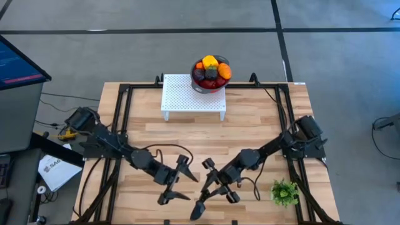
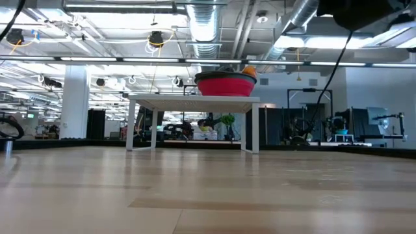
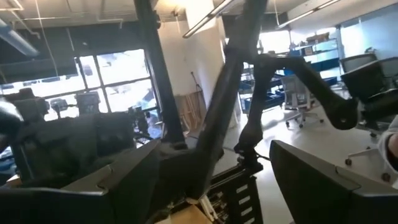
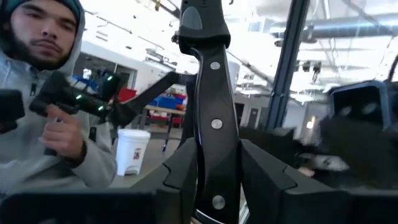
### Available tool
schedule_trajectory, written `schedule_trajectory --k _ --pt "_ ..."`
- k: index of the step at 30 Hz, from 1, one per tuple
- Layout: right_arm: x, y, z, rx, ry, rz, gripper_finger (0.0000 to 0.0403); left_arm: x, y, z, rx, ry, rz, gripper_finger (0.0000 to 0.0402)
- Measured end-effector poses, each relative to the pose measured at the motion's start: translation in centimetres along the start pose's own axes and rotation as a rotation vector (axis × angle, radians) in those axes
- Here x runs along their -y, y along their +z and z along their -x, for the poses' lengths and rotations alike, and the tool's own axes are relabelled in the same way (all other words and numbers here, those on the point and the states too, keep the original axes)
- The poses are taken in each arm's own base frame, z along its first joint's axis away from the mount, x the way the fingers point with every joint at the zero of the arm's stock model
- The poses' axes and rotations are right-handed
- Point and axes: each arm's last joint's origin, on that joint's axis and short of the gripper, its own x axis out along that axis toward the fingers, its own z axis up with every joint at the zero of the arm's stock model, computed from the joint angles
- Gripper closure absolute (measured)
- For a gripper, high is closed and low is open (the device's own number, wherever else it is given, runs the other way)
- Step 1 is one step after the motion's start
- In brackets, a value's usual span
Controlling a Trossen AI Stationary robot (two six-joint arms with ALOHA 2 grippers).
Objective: Pick & Place Fruit
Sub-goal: Put the black knife on the shelf
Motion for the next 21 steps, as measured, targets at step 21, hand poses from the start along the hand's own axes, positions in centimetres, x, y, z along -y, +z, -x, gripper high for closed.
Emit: schedule_trajectory --k 21 --pt "0.0 -0.5 0.6 -0.028 -0.020 0.018 0.0304 0.6 0.0 -1.7 -0.010 -0.017 0.033 0.0110"
